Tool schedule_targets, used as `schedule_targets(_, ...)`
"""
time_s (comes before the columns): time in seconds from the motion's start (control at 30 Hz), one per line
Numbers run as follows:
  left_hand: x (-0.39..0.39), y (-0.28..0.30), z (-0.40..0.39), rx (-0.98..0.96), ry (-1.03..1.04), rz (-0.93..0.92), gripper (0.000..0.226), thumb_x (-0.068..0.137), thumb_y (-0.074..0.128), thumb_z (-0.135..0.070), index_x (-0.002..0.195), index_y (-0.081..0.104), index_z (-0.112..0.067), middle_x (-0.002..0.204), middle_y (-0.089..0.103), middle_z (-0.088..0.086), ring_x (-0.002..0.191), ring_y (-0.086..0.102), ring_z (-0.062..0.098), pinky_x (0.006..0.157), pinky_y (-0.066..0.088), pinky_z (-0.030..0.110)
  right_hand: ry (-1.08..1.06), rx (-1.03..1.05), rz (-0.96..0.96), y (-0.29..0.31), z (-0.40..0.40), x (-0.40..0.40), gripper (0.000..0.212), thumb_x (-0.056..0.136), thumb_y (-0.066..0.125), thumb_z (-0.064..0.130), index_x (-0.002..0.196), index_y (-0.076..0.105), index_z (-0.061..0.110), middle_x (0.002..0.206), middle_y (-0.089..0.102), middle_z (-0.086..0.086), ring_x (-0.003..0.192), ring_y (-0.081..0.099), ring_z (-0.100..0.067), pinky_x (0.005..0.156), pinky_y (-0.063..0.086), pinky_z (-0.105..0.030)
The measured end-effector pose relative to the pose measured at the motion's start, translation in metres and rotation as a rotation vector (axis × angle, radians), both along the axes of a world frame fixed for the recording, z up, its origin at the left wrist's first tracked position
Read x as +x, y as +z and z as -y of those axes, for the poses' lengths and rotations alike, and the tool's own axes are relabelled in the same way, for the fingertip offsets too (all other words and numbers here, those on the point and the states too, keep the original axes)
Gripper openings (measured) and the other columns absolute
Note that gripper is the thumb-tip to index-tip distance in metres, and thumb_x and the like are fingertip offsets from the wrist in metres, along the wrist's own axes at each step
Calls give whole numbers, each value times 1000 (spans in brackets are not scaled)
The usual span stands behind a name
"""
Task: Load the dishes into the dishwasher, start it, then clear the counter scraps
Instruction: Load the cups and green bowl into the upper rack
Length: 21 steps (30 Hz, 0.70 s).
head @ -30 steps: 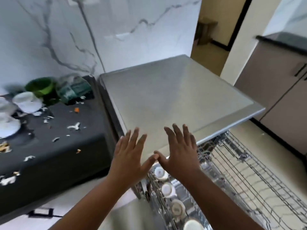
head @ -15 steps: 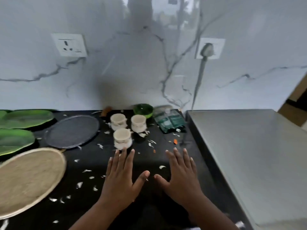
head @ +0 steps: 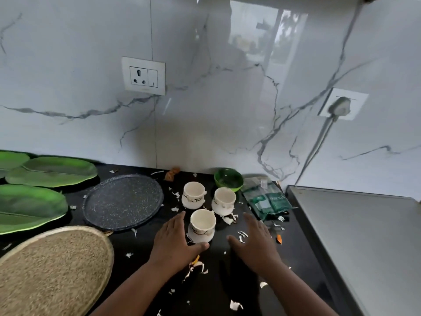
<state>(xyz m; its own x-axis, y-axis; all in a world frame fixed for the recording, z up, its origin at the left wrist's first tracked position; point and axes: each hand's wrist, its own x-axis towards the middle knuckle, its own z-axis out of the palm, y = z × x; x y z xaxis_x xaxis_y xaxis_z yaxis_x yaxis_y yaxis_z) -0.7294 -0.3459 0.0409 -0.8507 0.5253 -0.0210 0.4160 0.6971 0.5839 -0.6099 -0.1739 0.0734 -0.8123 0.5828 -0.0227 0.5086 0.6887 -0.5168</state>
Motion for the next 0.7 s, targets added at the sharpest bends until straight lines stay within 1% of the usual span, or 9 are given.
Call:
schedule_targets(0.07,-4,-3,-8,22,-18,38,111,67,68,-67,152,13,-22,158,22,-1,144,21,18,117,21,37,-34,-63,-15,-6,-13,-20,80,84,65,48,148,25,21,153,32,1,142,26,-20,113,24,-34)
schedule_targets(0.17,-9,-9,-17,82,-38,91,104,61,72,-66,146,25,-29,148,39,-9,135,36,14,112,30,37,-71,-126,-39,-15,-30,-49,85,79,69,48,147,26,21,150,37,-2,138,34,-22,110,31,-36)
schedule_targets(0.3,-12,-11,-26,186,23,154,86,58,77,-58,131,38,-37,130,50,-18,122,46,9,106,36,38,-117,-121,-36,-25,-43,-83,94,69,72,61,145,28,25,147,42,2,136,35,-24,110,29,-40)
schedule_targets(0.4,-10,-11,-28,272,35,187,74,56,81,-55,117,41,-44,117,53,-24,113,50,1,99,42,29,-124,-157,-88,-31,-46,-100,82,67,73,61,135,38,31,135,51,6,129,39,-24,105,28,-41)
schedule_targets(0.47,-4,-8,-25,335,40,194,71,53,81,-54,113,46,-44,113,57,-26,108,53,-4,92,44,20,-123,-155,-114,-31,-47,-105,72,68,73,59,128,43,32,125,57,6,123,42,-22,102,28,-40)
schedule_targets(0.53,5,-2,-22,451,62,227,70,56,88,-38,113,48,-40,112,59,-21,104,55,-7,84,44,9,-124,-153,-147,-33,-48,-106,67,67,74,59,122,45,35,116,60,8,117,46,-21,101,31,-40)
schedule_targets(0.6,13,9,-19,578,98,324,69,61,90,-18,115,50,-32,111,62,-11,100,58,-6,78,45,8,-113,-209,-215,-31,-47,-103,68,60,75,62,117,46,38,110,62,11,110,52,-19,99,37,-43)
schedule_targets(0.63,16,15,-18,634,114,392,69,60,89,-16,116,52,-29,109,64,-6,98,61,-3,76,47,9,-114,-302,-277,-29,-47,-99,71,56,77,61,115,44,38,110,62,11,106,56,-17,97,42,-45)
schedule_targets(0.7,20,27,-16,789,132,582,75,50,86,-25,118,55,-20,107,69,3,95,67,9,74,52,17,-144,-603,-407,-18,-44,-89,78,54,87,47,115,42,31,111,63,2,98,62,-18,90,51,-47)
